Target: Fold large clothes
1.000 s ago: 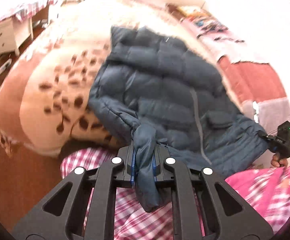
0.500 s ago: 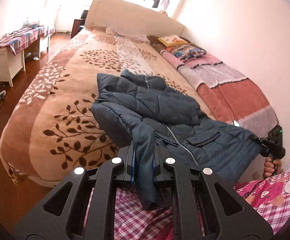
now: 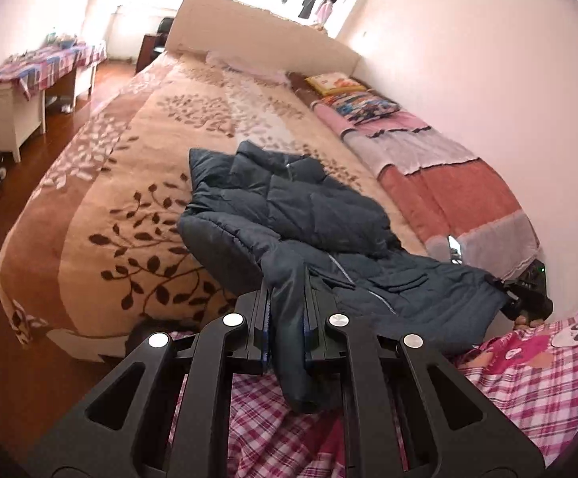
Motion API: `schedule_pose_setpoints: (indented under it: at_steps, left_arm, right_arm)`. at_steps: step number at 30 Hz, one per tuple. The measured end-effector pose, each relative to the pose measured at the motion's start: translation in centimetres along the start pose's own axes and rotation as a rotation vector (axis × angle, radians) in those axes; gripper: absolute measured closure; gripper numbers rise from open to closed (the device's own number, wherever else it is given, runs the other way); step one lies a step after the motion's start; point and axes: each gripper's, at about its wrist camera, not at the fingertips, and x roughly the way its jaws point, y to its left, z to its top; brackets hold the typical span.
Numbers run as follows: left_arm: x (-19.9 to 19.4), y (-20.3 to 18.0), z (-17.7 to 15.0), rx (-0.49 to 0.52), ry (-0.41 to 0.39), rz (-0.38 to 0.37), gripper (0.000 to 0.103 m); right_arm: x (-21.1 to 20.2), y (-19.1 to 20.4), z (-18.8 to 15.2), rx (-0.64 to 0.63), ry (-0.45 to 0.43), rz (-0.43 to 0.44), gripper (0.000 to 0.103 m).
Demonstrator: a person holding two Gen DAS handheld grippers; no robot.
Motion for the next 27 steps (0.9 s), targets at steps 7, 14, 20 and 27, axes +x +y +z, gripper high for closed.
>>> schedule_pose_setpoints:
  at_steps: [7, 14, 20, 27]
  left_arm:
    - [0.6, -0.2, 1.9, -0.027, -0.034, -0.039, 0.092]
    - [0.1, 0.3, 5.1, -0.094, -0.131, -0.082, 0.092]
    - [-0.8, -0.2, 6.0, -0.06, -0.163, -0.102, 0.092]
    - [-0.5, -0.4, 5.2, -0.055, -0.139, -0.098, 0.092]
  right_arm:
    - [0.8, -0.5, 0.5, 0.044, -0.026, 0.041, 0.091]
    - [-0.1, 2.9, 3.4, -0.014, -0.129, 0.105, 0.091]
    - [-1.5, 5.2, 3.9, -0.086, -0.152, 0.098, 0.091]
    - [-0.7, 4.1, 3.7, -0.049, -0.122, 0.072, 0.091]
